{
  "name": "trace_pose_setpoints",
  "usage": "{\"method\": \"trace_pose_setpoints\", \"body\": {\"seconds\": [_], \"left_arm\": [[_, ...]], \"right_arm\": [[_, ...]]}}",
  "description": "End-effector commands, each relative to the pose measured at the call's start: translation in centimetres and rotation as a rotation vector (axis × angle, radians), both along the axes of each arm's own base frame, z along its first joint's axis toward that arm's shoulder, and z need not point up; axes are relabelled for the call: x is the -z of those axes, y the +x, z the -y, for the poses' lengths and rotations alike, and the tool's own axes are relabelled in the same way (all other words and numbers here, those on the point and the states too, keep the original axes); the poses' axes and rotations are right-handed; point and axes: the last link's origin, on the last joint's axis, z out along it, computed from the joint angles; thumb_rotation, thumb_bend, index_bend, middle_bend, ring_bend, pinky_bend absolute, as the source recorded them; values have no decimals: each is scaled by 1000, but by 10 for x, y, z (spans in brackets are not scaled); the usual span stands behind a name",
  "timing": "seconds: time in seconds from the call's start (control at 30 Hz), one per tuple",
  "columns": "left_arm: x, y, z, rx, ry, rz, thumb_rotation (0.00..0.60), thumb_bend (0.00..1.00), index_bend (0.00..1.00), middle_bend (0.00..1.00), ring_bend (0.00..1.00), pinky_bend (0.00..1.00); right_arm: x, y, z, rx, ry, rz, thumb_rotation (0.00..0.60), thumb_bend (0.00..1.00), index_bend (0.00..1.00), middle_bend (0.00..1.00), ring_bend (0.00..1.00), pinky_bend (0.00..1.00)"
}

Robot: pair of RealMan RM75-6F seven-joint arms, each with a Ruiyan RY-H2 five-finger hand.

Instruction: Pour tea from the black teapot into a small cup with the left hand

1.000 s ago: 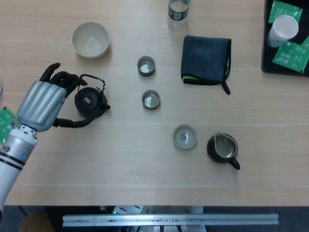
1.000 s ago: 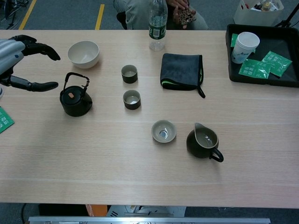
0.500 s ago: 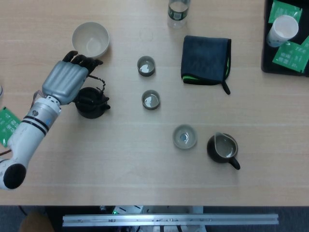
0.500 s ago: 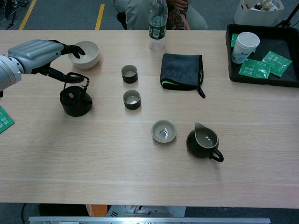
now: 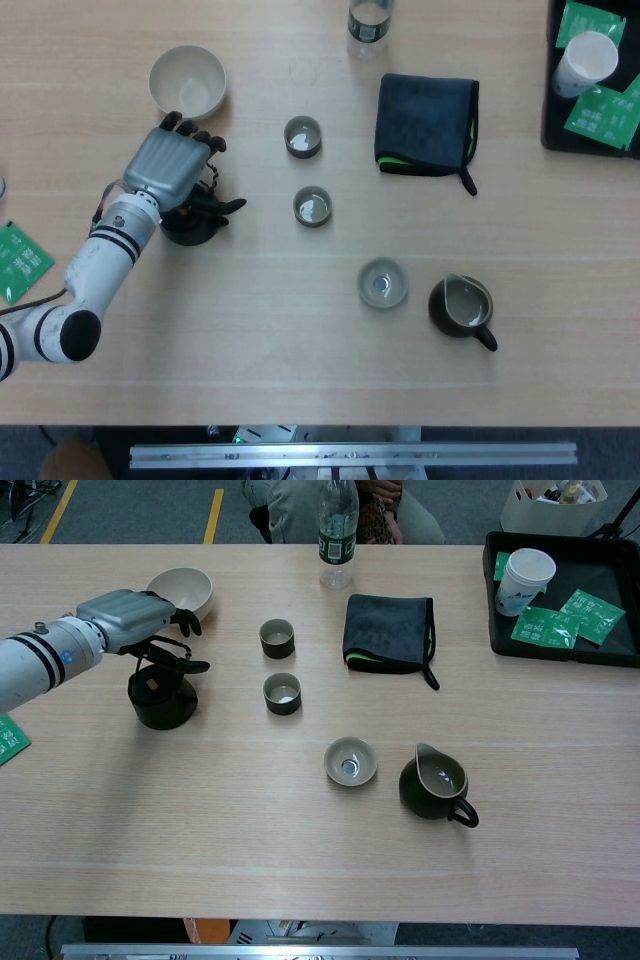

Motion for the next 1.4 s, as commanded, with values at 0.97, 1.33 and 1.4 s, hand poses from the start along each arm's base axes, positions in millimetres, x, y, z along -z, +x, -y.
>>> {"method": "trace_pose_setpoints", "body": {"seconds": [0.97,1.33,1.4], "left_arm": [[-4,9,16,53,13,-62,106,128,440,488,323,96],[-1,7,17,56,21,-59,107,128,540,542,368,96],[0,6,17,57,20,-59,108,128,553,551,376,96]], "right_arm": [[-1,-12,-6,20,-13,21,600,0,171,158,38,29],[-1,-13,-6,26,-12,21,600,0,171,158,38,28],[-1,-13,-6,26,-11,21,600,0,170,158,38,29]]}}
